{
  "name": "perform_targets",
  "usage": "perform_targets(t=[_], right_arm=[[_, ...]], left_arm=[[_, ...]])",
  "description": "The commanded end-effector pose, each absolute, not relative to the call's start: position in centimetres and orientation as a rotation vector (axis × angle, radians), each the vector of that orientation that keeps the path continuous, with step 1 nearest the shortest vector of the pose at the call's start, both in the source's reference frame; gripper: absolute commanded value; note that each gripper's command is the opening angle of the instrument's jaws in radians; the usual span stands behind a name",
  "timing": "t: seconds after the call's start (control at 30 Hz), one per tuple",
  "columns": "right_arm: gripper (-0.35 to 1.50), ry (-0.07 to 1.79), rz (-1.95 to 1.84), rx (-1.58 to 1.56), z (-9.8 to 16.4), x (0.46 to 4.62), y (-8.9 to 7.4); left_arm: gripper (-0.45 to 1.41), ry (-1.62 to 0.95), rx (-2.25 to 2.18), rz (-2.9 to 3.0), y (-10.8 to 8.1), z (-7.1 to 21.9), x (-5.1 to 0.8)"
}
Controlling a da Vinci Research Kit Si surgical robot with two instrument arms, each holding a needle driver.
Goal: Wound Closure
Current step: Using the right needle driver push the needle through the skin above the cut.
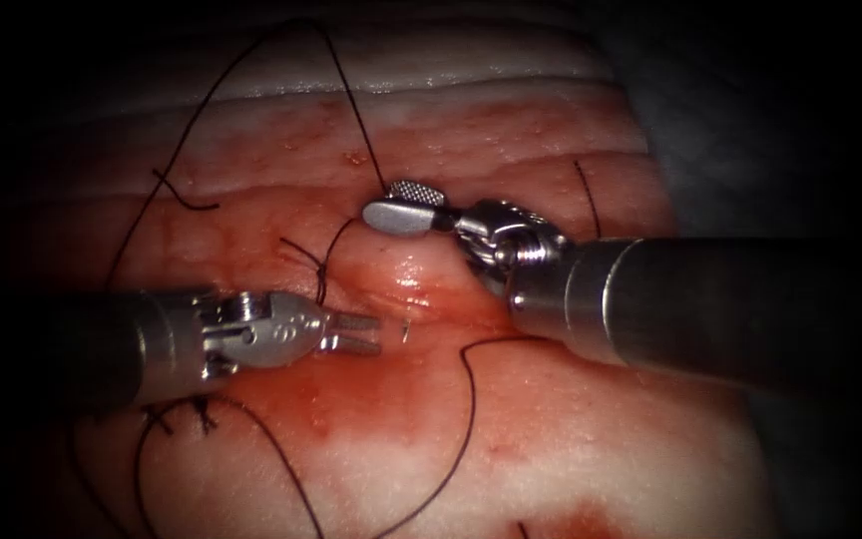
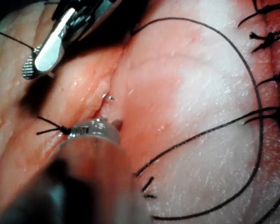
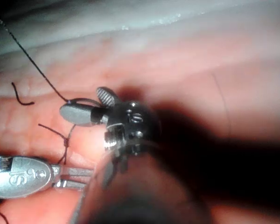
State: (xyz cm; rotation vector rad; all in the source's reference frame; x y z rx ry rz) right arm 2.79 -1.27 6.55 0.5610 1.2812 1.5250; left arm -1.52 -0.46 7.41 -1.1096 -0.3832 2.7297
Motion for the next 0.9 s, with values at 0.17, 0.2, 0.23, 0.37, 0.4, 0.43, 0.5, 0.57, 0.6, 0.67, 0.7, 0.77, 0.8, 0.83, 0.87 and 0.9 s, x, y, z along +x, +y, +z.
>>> perform_targets(t=[0.17, 0.2, 0.23, 0.37, 0.4, 0.43, 0.5, 0.57, 0.6, 0.67, 0.7, 0.77, 0.8, 0.83, 0.87, 0.9], right_arm=[[1.26, 1.262, 1.400, 0.371, 6.78, 2.77, -1.10], [1.26, 1.255, 1.373, 0.342, 6.79, 2.76, -1.10], [1.26, 1.238, 1.338, 0.303, 6.79, 2.76, -1.09], [1.21, 1.191, 1.223, 0.187, 6.77, 2.76, -1.08], [1.20, 1.186, 1.195, 0.162, 6.76, 2.76, -1.08], [1.20, 1.175, 1.174, 0.131, 6.74, 2.76, -1.08], [1.20, 1.164, 1.141, 0.095, 6.72, 2.77, -1.07], [1.16, 1.153, 1.118, 0.060, 6.69, 2.77, -1.06], [1.16, 1.148, 1.114, 0.049, 6.68, 2.78, -1.05], [1.16, 1.136, 1.091, 0.015, 6.65, 2.79, -1.02], [1.15, 1.132, 1.090, 0.009, 6.64, 2.79, -1.01], [1.13, 1.126, 1.070, -0.009, 6.63, 2.80, -0.98], [1.13, 1.122, 1.069, -0.016, 6.62, 2.80, -0.96], [1.11, 1.120, 1.066, -0.020, 6.62, 2.80, -0.95], [1.08, 1.115, 1.063, -0.025, 6.63, 2.81, -0.94], [1.06, 1.107, 1.061, -0.022, 6.63, 2.82, -0.94]], left_arm=[[-0.11, -0.382, -1.110, 2.730, -0.45, 7.46, -1.57], [-0.11, -0.382, -1.110, 2.730, -0.45, 7.46, -1.57], [-0.11, -0.382, -1.110, 2.730, -0.45, 7.46, -1.57], [-0.11, -0.382, -1.111, 2.730, -0.45, 7.46, -1.57], [-0.11, -0.382, -1.111, 2.730, -0.45, 7.46, -1.57], [-0.11, -0.382, -1.111, 2.730, -0.45, 7.46, -1.56], [-0.11, -0.382, -1.111, 2.730, -0.45, 7.46, -1.56], [-0.11, -0.382, -1.111, 2.730, -0.45, 7.46, -1.57], [-0.11, -0.382, -1.110, 2.730, -0.45, 7.46, -1.57], [-0.13, -0.382, -1.110, 2.730, -0.45, 7.46, -1.57], [-0.13, -0.382, -1.110, 2.730, -0.45, 7.46, -1.57], [-0.13, -0.382, -1.110, 2.730, -0.45, 7.46, -1.57], [-0.13, -0.382, -1.110, 2.730, -0.45, 7.46, -1.57], [-0.13, -0.382, -1.110, 2.730, -0.45, 7.46, -1.57], [-0.13, -0.382, -1.110, 2.730, -0.45, 7.46, -1.57], [-0.13, -0.382, -1.110, 2.730, -0.45, 7.46, -1.57]])
